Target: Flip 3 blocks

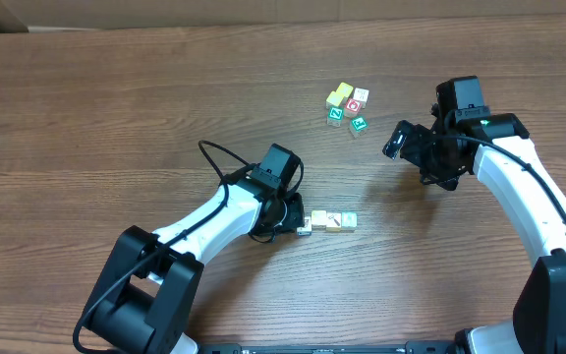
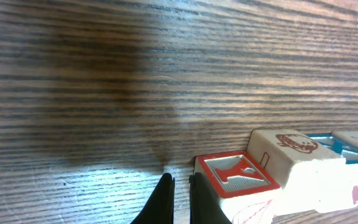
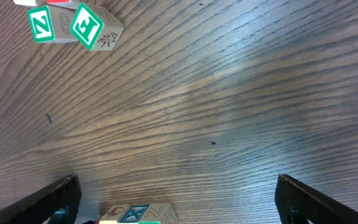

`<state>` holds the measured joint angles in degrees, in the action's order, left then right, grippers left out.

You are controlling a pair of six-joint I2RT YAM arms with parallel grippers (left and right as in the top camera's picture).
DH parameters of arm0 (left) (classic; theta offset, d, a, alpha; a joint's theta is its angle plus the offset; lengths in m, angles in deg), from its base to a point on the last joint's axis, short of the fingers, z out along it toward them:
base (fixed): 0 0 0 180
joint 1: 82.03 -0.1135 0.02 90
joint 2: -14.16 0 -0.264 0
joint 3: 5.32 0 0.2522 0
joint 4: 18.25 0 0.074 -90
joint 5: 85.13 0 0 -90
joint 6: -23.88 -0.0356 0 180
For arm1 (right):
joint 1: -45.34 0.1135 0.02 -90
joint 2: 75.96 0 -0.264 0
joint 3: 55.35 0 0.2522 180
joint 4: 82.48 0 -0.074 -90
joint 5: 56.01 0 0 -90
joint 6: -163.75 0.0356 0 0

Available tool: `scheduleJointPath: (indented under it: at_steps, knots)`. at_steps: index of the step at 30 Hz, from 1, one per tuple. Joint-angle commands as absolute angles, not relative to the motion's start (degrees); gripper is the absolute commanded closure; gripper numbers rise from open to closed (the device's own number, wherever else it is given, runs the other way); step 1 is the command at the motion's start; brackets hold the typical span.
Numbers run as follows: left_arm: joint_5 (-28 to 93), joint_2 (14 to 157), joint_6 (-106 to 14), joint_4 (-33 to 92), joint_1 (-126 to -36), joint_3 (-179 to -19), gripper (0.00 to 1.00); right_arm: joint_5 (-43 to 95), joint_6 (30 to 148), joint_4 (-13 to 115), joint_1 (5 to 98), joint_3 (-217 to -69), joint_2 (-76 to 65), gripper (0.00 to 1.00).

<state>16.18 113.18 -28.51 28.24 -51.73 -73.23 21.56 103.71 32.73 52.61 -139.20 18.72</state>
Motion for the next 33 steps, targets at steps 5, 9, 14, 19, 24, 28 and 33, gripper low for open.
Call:
scheduleJointPath:
  at_steps: [5,9,14,19,24,28,33]
  knots:
    - [9.3,113.8,-27.4,30.3,-53.1,-74.3,0.96,22.0,103.3,32.9,52.7,-140.0,18.6,0.0]
    - [9.3,113.8,-30.4,36.4,-53.5,-79.0,0.96,22.0,103.3,32.8,52.7,-140.0,18.6,0.0]
    - [9.5,113.8,-34.0,45.7,-51.2,-84.9,0.96,22.0,103.3,32.8,52.7,-140.0,18.6,0.0]
    - [12.5,113.8,-34.0,48.8,-49.0,-84.2,0.96,22.0,103.3,32.8,52.7,-140.0,18.6,0.0]
    - [16.9,113.8,-33.6,47.4,-46.6,-82.7,0.95,22.0,103.3,32.8,52.7,-140.0,18.6,0.0]
    - [16.8,113.8,-30.5,45.2,-44.6,-81.2,0.96,22.0,103.3,32.8,52.7,-140.0,18.6,0.0]
    - [15.0,113.8,-27.9,41.7,-42.1,-79.0,0.96,22.0,103.3,32.8,52.7,-140.0,18.6,0.0]
